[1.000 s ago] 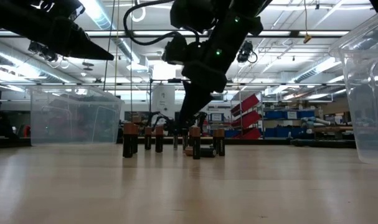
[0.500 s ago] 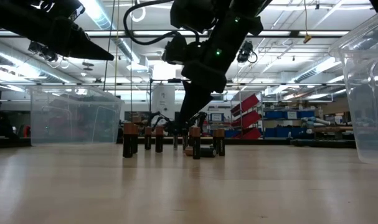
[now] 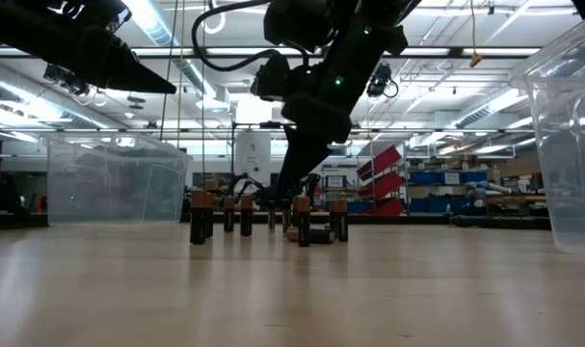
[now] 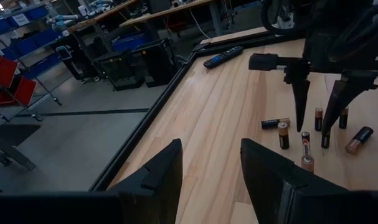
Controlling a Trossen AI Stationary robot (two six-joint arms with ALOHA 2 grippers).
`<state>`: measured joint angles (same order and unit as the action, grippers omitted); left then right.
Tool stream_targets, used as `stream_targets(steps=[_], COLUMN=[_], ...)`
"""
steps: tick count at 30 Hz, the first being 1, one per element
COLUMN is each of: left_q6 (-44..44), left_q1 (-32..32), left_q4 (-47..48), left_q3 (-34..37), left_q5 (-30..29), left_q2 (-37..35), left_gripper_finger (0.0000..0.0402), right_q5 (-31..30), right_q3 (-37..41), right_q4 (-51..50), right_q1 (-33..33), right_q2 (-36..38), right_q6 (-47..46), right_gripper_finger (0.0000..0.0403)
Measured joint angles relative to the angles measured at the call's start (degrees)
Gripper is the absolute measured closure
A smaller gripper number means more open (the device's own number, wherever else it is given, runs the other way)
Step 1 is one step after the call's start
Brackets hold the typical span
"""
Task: Sort batteries
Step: Put the black and silver battery into the bottom transparent bin
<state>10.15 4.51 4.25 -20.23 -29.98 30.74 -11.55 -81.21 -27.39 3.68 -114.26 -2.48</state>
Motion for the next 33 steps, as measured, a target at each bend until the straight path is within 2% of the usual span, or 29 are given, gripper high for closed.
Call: stream_targets(steps=[33], left_q6=[0.00], left_q1=[-0.01], left_q4=[-0.02], left_q3=[0.00], left_q5=[0.00], left_q2=[0.00], left_gripper_finger=[0.0241], right_q5=[0.96], right_q3=[0.00], right_q4=[-0.52], right_q1=[-0.02], right_q2=[0.00], right_q6=[-1.92], right_gripper_finger=[0.0293])
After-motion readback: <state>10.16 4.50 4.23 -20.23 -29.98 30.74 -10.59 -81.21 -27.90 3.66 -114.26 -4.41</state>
